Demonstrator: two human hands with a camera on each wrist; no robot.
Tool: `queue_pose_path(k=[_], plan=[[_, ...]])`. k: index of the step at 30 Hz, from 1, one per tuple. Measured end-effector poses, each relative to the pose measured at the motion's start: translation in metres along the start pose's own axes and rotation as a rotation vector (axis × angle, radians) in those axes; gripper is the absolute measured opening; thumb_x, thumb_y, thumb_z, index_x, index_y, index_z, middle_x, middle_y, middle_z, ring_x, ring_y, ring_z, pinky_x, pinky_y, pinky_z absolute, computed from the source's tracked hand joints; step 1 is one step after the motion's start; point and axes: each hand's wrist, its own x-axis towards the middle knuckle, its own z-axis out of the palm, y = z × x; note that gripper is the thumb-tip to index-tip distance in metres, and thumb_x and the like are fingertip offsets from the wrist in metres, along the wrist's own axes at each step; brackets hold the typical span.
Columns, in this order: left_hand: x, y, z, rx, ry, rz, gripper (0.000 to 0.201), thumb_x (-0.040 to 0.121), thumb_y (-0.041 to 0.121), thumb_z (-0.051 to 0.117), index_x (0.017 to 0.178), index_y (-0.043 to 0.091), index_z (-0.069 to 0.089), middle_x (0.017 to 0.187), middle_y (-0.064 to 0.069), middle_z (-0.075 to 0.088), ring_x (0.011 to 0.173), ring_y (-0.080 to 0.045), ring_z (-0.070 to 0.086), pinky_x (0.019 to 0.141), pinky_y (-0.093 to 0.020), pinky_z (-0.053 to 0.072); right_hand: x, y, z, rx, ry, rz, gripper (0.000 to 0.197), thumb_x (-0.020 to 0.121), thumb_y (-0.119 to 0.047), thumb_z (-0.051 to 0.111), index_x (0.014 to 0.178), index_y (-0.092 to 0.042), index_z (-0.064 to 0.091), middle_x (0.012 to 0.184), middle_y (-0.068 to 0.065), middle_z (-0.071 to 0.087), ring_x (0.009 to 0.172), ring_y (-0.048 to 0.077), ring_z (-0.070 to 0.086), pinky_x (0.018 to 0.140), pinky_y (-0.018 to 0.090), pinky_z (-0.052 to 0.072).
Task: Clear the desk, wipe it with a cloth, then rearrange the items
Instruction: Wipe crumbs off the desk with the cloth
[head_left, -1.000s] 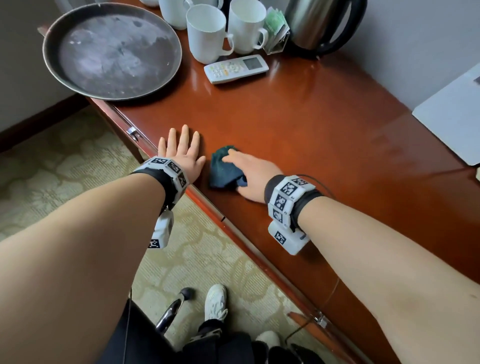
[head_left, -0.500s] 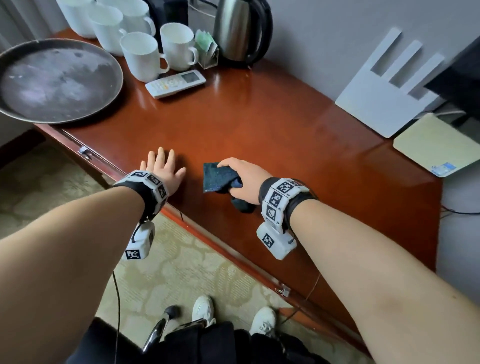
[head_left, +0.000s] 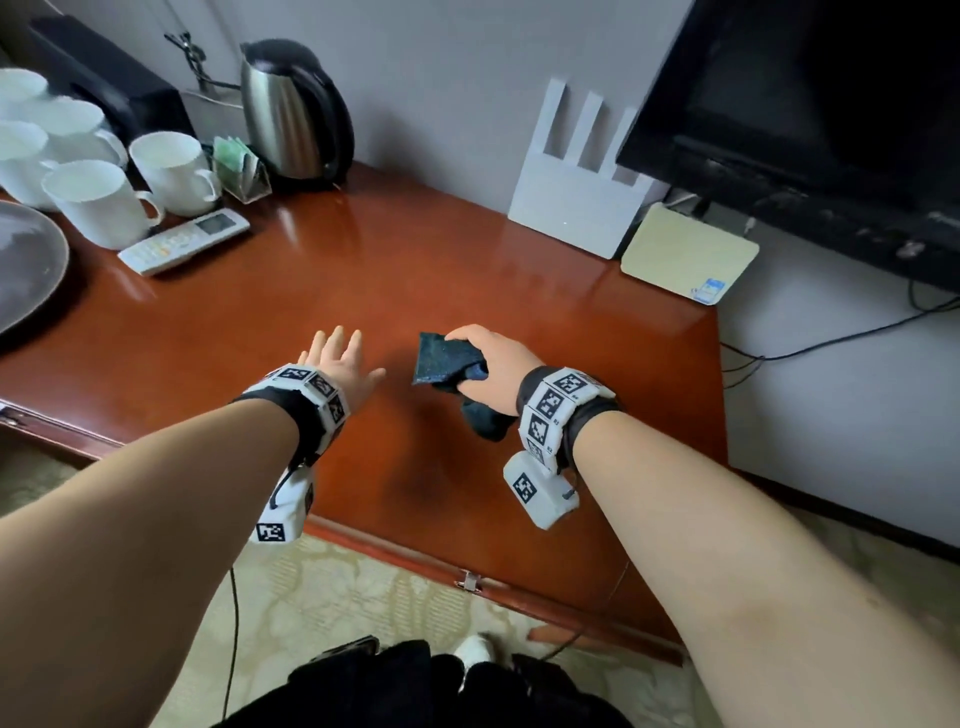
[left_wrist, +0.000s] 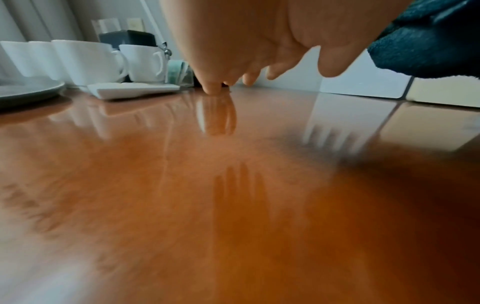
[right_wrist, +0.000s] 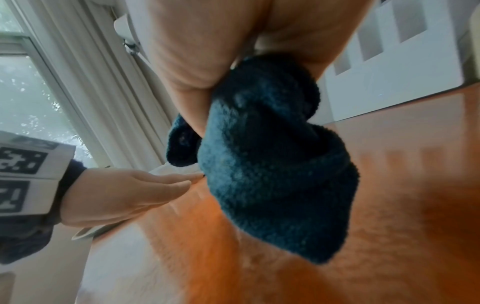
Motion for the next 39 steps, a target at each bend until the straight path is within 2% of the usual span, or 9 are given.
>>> queue_pose_path(k=[8, 11, 15, 23, 27, 29, 32, 35, 39], plan=[[-0.021, 0.068, -0.028, -0.122, 0.007, 0.127, 0.070, 0.095, 0.046, 0.043, 0.151, 0.019, 0.012, 0.156, -0.003, 0.020, 0.143, -0.023, 0.024, 0.115, -0.033, 0.023, -0.026, 0.042, -0.046, 0.103, 0.131, -0.023, 0.050, 0.085, -0.012, 0.061, 0.132, -0.021, 0.046, 0.134, 0.009, 0.035, 0.117, 0.026, 0.047, 0.097, 0.025, 0.035], [-0.024, 0.080, -0.042, -0.457, -0.011, 0.098, 0.056, 0.097, 0.043, 0.040, 0.144, 0.014, 0.034, 0.142, -0.003, 0.046, 0.132, -0.024, 0.043, 0.109, -0.032, 0.034, -0.029, 0.045, -0.057, 0.134, 0.171, -0.039, 0.052, 0.083, -0.014, 0.063, 0.132, -0.024, 0.046, 0.133, 0.009, 0.036, 0.117, 0.026, 0.048, 0.097, 0.026, 0.036], [-0.033, 0.089, -0.057, -0.906, -0.006, 0.120, 0.048, 0.097, 0.037, 0.044, 0.136, 0.009, 0.044, 0.129, -0.011, 0.057, 0.108, -0.020, 0.056, 0.096, -0.034, 0.046, -0.029, 0.033, -0.065, 0.172, 0.226, -0.079, 0.057, 0.081, -0.013, 0.066, 0.133, -0.020, 0.044, 0.132, 0.010, 0.042, 0.119, 0.024, 0.047, 0.094, 0.021, 0.032], [-0.021, 0.066, -0.097, -0.887, -0.011, 0.215, 0.043, 0.088, 0.021, 0.064, 0.127, 0.008, 0.051, 0.124, -0.014, 0.058, 0.094, -0.021, 0.061, 0.079, -0.026, 0.054, -0.004, -0.021, -0.069, 0.184, 0.276, -0.175, 0.041, 0.079, -0.014, 0.068, 0.102, -0.020, 0.035, 0.098, 0.003, 0.050, 0.085, 0.021, 0.052, 0.075, 0.032, 0.044], [0.002, 0.032, -0.125, -0.750, 0.085, 0.256, 0.032, 0.087, 0.018, 0.066, 0.116, 0.006, 0.057, 0.096, -0.006, 0.059, 0.066, -0.012, 0.057, 0.045, -0.005, 0.048, 0.027, -0.055, -0.061, 0.151, 0.276, -0.188, 0.039, 0.078, -0.013, 0.069, 0.103, -0.020, 0.041, 0.102, 0.001, 0.049, 0.089, 0.020, 0.051, 0.074, 0.027, 0.039], [0.020, 0.011, -0.141, -0.692, 0.111, 0.323, 0.021, 0.087, 0.013, 0.065, 0.107, 0.008, 0.059, 0.077, -0.001, 0.056, 0.057, -0.007, 0.051, 0.038, -0.003, 0.042, 0.044, -0.074, -0.056, 0.128, 0.276, -0.182, 0.043, 0.077, -0.014, 0.071, 0.112, -0.015, 0.046, 0.110, 0.001, 0.045, 0.095, 0.016, 0.047, 0.079, 0.024, 0.036], [0.046, -0.020, -0.168, -0.677, 0.071, 0.394, 0.009, 0.087, 0.010, 0.065, 0.086, 0.013, 0.056, 0.066, 0.003, 0.053, 0.047, -0.002, 0.053, 0.039, -0.004, 0.041, 0.069, -0.099, -0.049, 0.238, 0.271, -0.140, 0.045, 0.077, -0.019, 0.074, 0.112, -0.019, 0.045, 0.118, 0.001, 0.041, 0.106, 0.014, 0.045, 0.089, 0.024, 0.036], [0.066, -0.050, -0.190, -0.661, 0.045, 0.450, 0.024, 0.086, 0.007, 0.065, 0.072, 0.021, 0.052, 0.063, 0.002, 0.053, 0.035, 0.006, 0.052, 0.040, -0.005, 0.043, 0.091, -0.127, -0.042, 0.451, 0.268, -0.073, 0.033, 0.085, -0.026, 0.065, 0.107, -0.029, 0.040, 0.122, -0.001, 0.045, 0.116, 0.018, 0.049, 0.102, 0.035, 0.041], [0.078, -0.077, -0.210, -0.704, 0.006, 0.467, 0.028, 0.086, 0.002, 0.065, 0.071, 0.022, 0.051, 0.063, 0.001, 0.056, 0.035, 0.004, 0.051, 0.044, -0.011, 0.046, 0.109, -0.156, -0.037, 0.519, 0.243, -0.014, 0.046, 0.088, -0.020, 0.062, 0.128, -0.021, 0.038, 0.130, 0.004, 0.050, 0.112, 0.018, 0.054, 0.094, 0.035, 0.049]])
